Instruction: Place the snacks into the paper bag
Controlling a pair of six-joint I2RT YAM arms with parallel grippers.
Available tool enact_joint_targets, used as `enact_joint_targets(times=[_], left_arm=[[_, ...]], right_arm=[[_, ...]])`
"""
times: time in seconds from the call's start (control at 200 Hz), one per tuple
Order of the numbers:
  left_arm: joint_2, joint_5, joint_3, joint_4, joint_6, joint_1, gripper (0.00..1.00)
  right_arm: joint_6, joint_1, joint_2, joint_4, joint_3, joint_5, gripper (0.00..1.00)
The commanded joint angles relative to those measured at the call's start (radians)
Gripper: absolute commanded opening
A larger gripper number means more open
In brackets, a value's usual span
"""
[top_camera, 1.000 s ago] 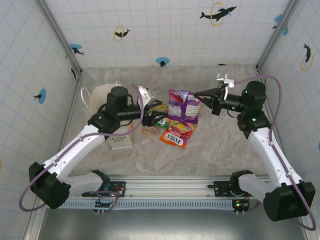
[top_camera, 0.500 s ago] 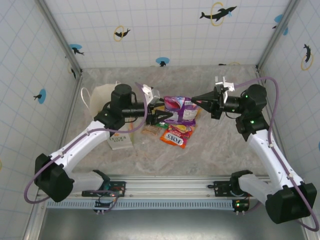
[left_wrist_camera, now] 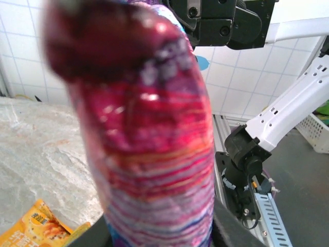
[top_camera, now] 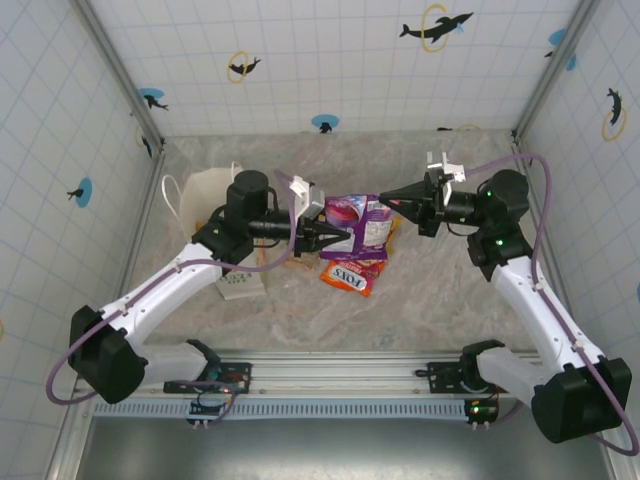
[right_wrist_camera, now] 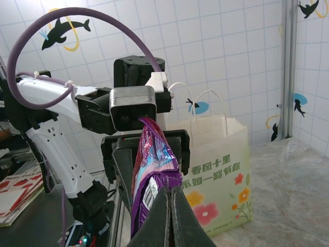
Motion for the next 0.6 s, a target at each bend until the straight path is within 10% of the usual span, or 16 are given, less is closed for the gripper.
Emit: enact_joint_targets(times=[0.0, 0.18, 0.39, 0.595], left_arm=[[-0.021, 0.0, 0.025, 0.061, -0.017, -0.005, 0.24], [-0.037, -0.071, 0.029, 0.04, -0.046, -0.005, 0.14], [-0.075, -0.296, 0.049, -0.032, -0.077, -0.005, 0.04], [-0.113, -0.682, 0.152, -0.193, -0.178, -0.004, 0.0]], right_arm=[[0.004, 0.009, -0.002, 0.06, -0.015, 0.014, 0.0], [-0.04, 0.008, -0.024, 0.019, -0.027, 0.069, 0.0], [-0.085, -0.001, -0.091, 0.008, -0.094, 0.288, 0.43], [-0.105, -0.001, -0.153, 0.031, -0.175, 0.521, 0.55]])
